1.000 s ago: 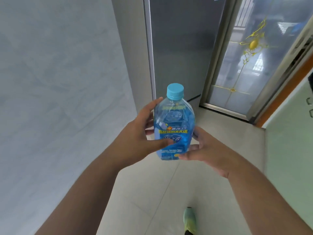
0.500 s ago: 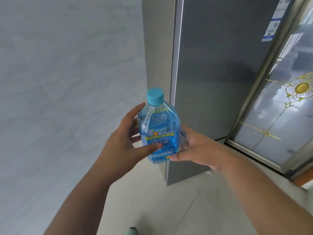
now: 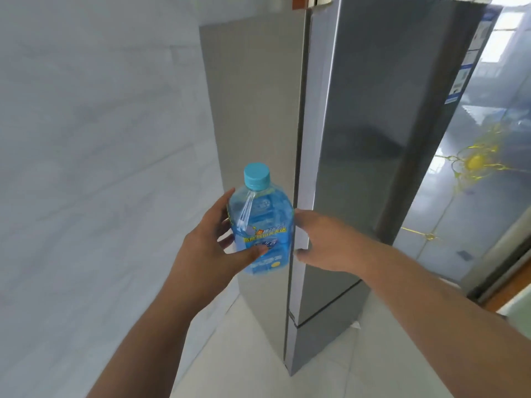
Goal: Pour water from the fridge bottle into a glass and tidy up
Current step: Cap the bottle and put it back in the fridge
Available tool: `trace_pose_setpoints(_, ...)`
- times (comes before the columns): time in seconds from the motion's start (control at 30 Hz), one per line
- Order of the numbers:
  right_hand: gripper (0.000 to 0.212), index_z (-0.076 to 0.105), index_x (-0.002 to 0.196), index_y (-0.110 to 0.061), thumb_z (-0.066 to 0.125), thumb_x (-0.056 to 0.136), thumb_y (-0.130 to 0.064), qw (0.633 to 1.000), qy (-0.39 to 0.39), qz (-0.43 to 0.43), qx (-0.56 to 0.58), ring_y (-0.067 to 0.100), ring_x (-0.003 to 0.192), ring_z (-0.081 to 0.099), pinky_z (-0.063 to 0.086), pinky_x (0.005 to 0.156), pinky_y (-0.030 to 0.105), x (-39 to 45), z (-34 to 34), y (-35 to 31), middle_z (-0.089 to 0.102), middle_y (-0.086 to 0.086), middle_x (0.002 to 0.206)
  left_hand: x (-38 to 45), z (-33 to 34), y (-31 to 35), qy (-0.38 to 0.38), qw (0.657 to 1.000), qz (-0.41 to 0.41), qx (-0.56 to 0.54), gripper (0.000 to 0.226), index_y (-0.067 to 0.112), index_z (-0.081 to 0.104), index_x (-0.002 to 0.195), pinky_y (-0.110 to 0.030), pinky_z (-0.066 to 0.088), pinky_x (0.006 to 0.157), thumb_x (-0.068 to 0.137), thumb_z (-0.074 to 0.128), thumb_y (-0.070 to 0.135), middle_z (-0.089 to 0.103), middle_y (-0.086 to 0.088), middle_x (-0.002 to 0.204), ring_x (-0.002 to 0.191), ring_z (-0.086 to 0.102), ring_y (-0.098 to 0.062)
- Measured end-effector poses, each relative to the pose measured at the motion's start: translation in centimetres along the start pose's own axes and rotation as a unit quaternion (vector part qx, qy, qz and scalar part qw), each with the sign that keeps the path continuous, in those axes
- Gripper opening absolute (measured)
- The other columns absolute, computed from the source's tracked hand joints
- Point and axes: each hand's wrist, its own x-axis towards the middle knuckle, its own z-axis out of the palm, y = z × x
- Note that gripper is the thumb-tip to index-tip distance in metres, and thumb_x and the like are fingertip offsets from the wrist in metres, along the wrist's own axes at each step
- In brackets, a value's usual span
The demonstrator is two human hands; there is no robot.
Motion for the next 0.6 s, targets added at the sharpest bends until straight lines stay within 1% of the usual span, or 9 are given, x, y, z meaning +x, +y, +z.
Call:
trace_pose_setpoints(0.1,0.052,0.051,0.143,-0.03,0.059,0.092,-0.027,0.994,0.023,0.019,-0.105,0.021,0.129,0.057,0.047,0.1,0.033,3.4,0.7,0.3,0.054,-0.009,0.144,2.9,-0.6,-1.6,-0.018,1.0,0.004,-0.003,0.093,0.041,0.045,0.152,-0.035,0.057,0.104,0.074,0.093,0.027,0.068,0.021,0.132,0.121,0.066,-0.002)
trace_pose_setpoints(0.2,0.037,0.061,0.128,-0.023,0.055,0.092,-0.026,0.973,0.006,0.056,-0.222,0.024,0.121,0.061,0.049,0.092,0.038,5.6,1.9,0.9,0.06,-0.001,0.13,4.5,-0.5,-3.1,-0.024,1.0,0.002,-0.012,0.092,0.041,0.046,0.15,-0.033,0.056,0.105,0.073,0.094,0.023,0.068,0.022,0.131,0.121,0.066,-0.001)
trace_pose_setpoints(0.27,0.035,0.063,0.126,-0.023,0.055,0.092,-0.025,0.956,-0.014,0.07,-0.283,0.02,0.126,0.055,0.048,0.092,0.04,6.4,2.9,1.4,0.06,-0.001,0.13,5.3,-0.2,-3.7,-0.031,0.999,-0.009,-0.019,0.093,0.041,0.046,0.15,-0.033,0.057,0.104,0.072,0.095,0.023,0.069,0.022,0.13,0.119,0.067,0.0)
trace_pose_setpoints(0.33,0.037,0.064,0.128,-0.023,0.055,0.093,-0.027,0.942,-0.02,0.072,-0.326,0.017,0.136,0.043,0.044,0.092,0.041,6.7,4.1,2.1,0.057,-0.005,0.133,5.9,0.1,-4.2,-0.043,0.999,-0.018,-0.029,0.093,0.041,0.046,0.149,-0.032,0.058,0.102,0.072,0.095,0.022,0.07,0.022,0.129,0.117,0.068,0.0)
trace_pose_setpoints(0.4,0.04,0.064,0.131,-0.025,0.057,0.092,-0.03,0.937,-0.013,0.077,-0.34,0.014,0.141,0.031,0.04,0.093,0.04,6.7,5.0,2.6,0.053,-0.008,0.137,6.5,0.5,-4.7,-0.061,0.998,-0.016,-0.031,0.093,0.042,0.047,0.149,-0.03,0.058,0.101,0.072,0.095,0.022,0.07,0.021,0.128,0.117,0.068,0.0)
trace_pose_setpoints(0.47,0.045,0.061,0.136,-0.026,0.057,0.092,-0.032,0.936,-0.008,0.082,-0.342,0.014,0.144,0.023,0.036,0.095,0.041,6.7,5.8,3.0,0.047,-0.01,0.144,7.1,0.9,-5.0,-0.075,0.997,-0.007,-0.024,0.093,0.042,0.046,0.149,-0.026,0.058,0.098,0.071,0.095,0.026,0.069,0.021,0.129,0.118,0.068,0.0)
trace_pose_setpoints(0.57,0.048,0.057,0.14,-0.032,0.057,0.092,-0.032,0.934,-0.006,0.082,-0.347,0.016,0.144,0.021,0.036,0.096,0.043,6.5,6.4,3.0,0.044,-0.011,0.148,7.6,1.6,-5.3,-0.084,0.996,-0.004,-0.022,0.094,0.042,0.044,0.15,-0.016,0.057,0.092,0.072,0.094,0.03,0.068,0.022,0.13,0.117,0.066,0.003)
trace_pose_setpoints(0.6,0.048,0.056,0.141,-0.034,0.057,0.093,-0.033,0.934,-0.004,0.083,-0.348,0.017,0.144,0.021,0.036,0.096,0.043,6.5,6.4,2.8,0.044,-0.01,0.149,7.7,1.9,-5.4,-0.089,0.996,-0.004,-0.022,0.094,0.042,0.044,0.151,-0.014,0.056,0.091,0.072,0.094,0.029,0.068,0.023,0.13,0.117,0.066,0.004)
